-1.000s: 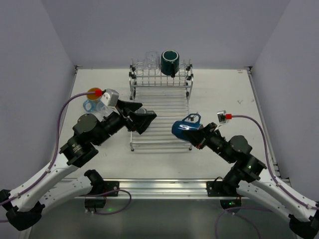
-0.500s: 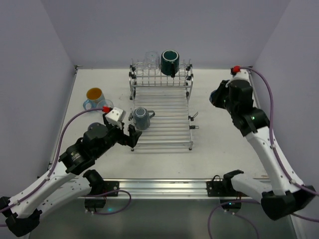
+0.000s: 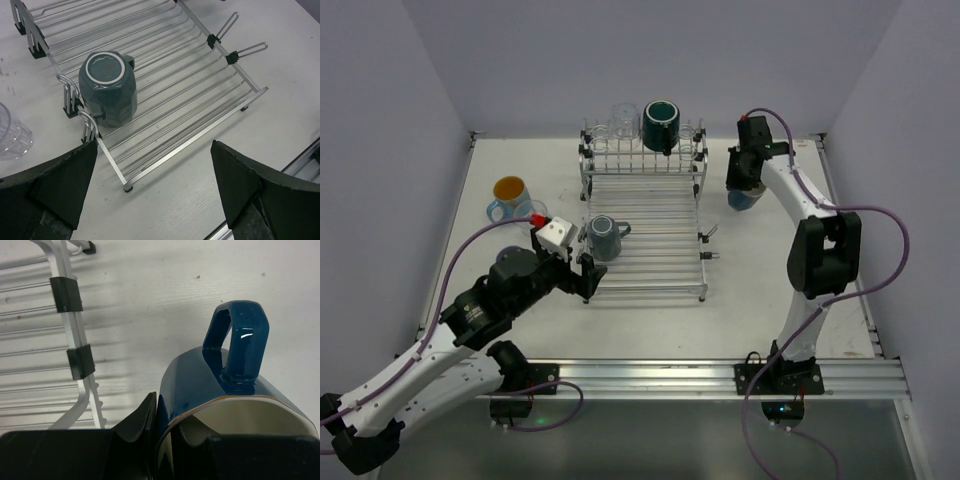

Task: Unload the cups from the dish rack

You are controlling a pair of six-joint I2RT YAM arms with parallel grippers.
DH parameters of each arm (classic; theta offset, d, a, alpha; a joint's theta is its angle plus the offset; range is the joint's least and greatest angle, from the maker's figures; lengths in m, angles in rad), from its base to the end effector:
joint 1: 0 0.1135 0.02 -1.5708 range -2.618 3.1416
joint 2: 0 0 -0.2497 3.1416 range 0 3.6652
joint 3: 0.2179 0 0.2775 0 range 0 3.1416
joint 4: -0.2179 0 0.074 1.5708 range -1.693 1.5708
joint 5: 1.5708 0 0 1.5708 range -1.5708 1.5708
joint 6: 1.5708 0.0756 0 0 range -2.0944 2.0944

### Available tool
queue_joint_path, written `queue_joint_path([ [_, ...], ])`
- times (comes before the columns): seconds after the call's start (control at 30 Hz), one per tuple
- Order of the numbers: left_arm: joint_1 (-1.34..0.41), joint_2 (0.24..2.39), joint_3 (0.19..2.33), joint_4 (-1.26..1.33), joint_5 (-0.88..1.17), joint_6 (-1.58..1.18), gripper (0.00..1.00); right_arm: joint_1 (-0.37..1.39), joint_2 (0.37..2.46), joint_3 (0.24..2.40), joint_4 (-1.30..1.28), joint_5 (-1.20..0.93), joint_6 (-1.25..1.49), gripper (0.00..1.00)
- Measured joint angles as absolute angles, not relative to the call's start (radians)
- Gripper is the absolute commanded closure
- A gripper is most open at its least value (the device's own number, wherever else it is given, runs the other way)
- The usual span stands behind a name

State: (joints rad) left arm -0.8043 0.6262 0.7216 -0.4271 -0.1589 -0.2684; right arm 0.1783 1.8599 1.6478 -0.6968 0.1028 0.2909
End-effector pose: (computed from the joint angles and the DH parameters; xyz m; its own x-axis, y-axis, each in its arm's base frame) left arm 0.1627 -0.1518 0.2970 -0.3789 0.0160 -0.9253 0.5259 0.8265 -0.2010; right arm 0.4545 0.0740 0.2368 -0.7765 0.1500 -0.6120 0.1131 0.9887 0.0987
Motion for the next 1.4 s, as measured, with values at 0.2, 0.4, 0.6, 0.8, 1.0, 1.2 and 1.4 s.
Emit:
queue_joint_path([
  [0.2, -0.798, 0.633, 0.722, -0.427, -0.158, -0.268, 0.0, 0.148, 2.045, 1.717, -0.704, 0.038, 0.273, 1.0],
  [0.4, -0.746, 0.672, 0.722, -0.427, -0.152, -0.268, 0.0, 0.139, 2.08, 1.729, -0.716, 0.014, 0.26, 0.79],
  [0.6, -0.688, 0.707, 0.722, -0.427, -0.151, -0.269, 0.0, 0.139, 2.067, 1.723, -0.705, 0.014, 0.257, 0.25],
  [0.8, -0.685, 0.787, 0.748, -0.434, -0.156, -0.287, 0.0, 0.139, 1.892, 1.61, -0.648, 0.001, 0.27, 0.01],
  [1.0, -0.683, 0.917, 0.829, -0.42, -0.159, -0.342, 0.0, 0.138, 1.445, 1.288, -0.417, -0.077, 0.36, 0.01],
  [1.2, -0.682, 1.11, 0.908, -0.381, -0.23, -0.368, 0.0, 0.172, 1.019, 0.86, -0.161, -0.239, 0.483, 0.01],
  [1.4, -0.65, 1.265, 0.936, -0.335, -0.248, -0.371, 0.0, 0.196, 0.861, 0.645, -0.096, -0.322, 0.541, 0.01],
])
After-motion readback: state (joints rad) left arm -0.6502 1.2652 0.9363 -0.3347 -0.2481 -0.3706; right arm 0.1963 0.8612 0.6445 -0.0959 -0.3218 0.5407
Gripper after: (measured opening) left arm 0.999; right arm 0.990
